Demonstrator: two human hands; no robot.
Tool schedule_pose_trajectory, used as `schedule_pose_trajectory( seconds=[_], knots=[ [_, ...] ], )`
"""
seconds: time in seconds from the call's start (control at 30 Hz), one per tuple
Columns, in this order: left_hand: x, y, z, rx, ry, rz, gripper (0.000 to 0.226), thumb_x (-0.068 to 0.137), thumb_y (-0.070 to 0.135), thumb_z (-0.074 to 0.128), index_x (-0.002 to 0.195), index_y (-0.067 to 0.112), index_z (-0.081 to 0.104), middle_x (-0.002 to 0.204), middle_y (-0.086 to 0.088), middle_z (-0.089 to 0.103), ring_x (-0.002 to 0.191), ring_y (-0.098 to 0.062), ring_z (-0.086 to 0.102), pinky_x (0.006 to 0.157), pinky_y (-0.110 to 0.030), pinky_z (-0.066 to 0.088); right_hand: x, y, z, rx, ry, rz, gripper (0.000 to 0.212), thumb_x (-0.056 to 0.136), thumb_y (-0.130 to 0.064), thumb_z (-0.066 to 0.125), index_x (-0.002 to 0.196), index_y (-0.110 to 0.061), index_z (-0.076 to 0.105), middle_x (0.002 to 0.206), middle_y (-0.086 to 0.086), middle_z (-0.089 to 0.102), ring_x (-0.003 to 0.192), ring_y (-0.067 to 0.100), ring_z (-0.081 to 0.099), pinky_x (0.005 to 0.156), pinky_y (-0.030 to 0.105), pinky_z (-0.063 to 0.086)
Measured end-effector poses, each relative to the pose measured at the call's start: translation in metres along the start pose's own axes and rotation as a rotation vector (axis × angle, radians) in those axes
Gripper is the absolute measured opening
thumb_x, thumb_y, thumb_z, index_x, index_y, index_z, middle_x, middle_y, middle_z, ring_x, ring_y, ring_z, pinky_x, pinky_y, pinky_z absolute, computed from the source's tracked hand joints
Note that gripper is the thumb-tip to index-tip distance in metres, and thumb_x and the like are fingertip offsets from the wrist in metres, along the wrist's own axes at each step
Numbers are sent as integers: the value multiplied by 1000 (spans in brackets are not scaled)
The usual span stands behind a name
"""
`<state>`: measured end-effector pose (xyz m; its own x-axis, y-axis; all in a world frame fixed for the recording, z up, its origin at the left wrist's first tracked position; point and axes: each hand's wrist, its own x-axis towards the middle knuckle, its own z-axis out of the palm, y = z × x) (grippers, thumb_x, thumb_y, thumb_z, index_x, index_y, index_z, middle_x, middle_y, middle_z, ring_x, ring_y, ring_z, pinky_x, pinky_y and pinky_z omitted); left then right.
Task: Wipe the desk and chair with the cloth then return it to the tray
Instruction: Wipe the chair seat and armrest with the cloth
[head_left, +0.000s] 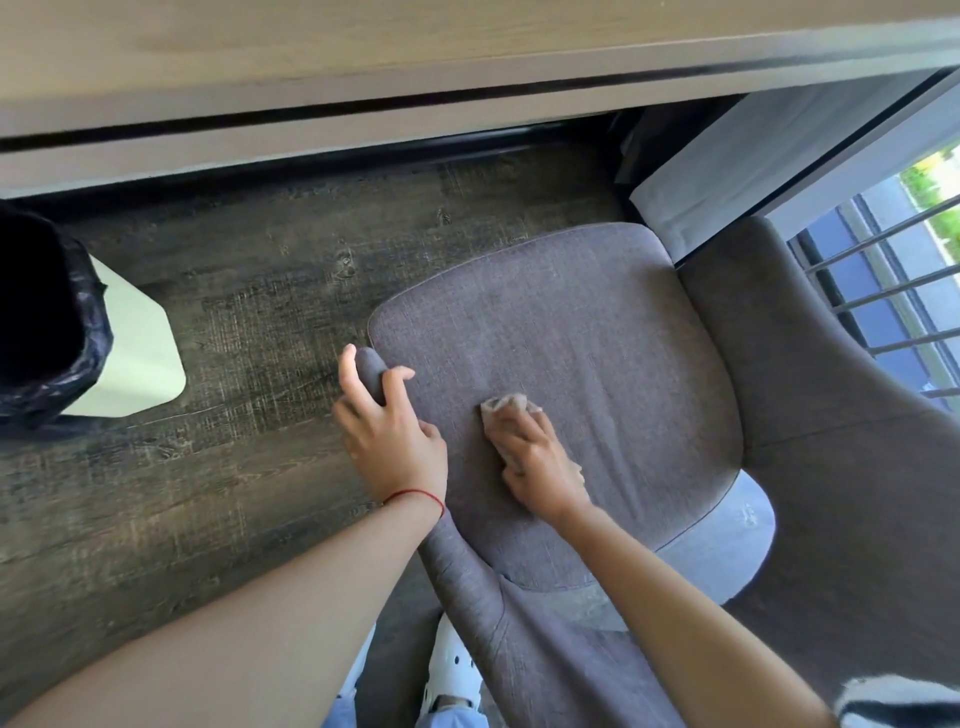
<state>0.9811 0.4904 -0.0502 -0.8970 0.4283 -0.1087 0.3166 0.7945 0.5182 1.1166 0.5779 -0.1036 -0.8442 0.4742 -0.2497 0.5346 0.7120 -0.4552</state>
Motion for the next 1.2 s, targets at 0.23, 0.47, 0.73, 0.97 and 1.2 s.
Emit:
schedule_pose_trajectory(
  seconds=[0.23, 0.47, 0.73, 0.97, 1.2],
  knots=[
    [0, 0, -1, -5, -10, -8, 48, 62, -4, 64, 101, 22, 55, 151, -6, 27, 105, -33, 43, 73, -46, 51, 2, 23, -27, 49, 75, 91, 51, 72, 11, 60, 121, -5, 61, 126, 15, 54, 106, 37, 52, 91, 44, 49],
    [-2, 4, -5, -5, -24, -16, 46, 64, -4, 63, 103, 19, 56, 152, -7, 25, 109, -35, 42, 74, -46, 48, 8, -5, -8, 68, 109, 583, 29, 75, -4, 60, 104, 0, 57, 112, 13, 52, 106, 35, 50, 73, 40, 50],
    [-1, 3, -4, 7, -20, -8, 47, 63, -4, 63, 103, 20, 55, 152, -6, 25, 110, -34, 41, 72, -47, 49, 27, -35, 4, 222, 31, 314, 41, 72, 5, 59, 113, 3, 60, 126, 15, 50, 115, 34, 47, 94, 34, 40],
    [-1, 2, -3, 0, -6, -3, 48, 63, -4, 62, 103, 20, 55, 151, -6, 25, 109, -34, 41, 73, -46, 48, 1, -25, 5, 155, 169, 358, 52, 72, 10, 53, 122, 0, 56, 132, 13, 47, 115, 35, 43, 98, 38, 39],
    [-1, -2, 2, 25, 32, 28, 47, 64, -2, 63, 103, 22, 53, 151, -6, 26, 109, -35, 42, 71, -47, 47, 2, -28, 8, 232, 250, 451, 47, 76, 5, 56, 122, -5, 56, 135, 12, 43, 113, 34, 39, 90, 41, 43]
  ],
)
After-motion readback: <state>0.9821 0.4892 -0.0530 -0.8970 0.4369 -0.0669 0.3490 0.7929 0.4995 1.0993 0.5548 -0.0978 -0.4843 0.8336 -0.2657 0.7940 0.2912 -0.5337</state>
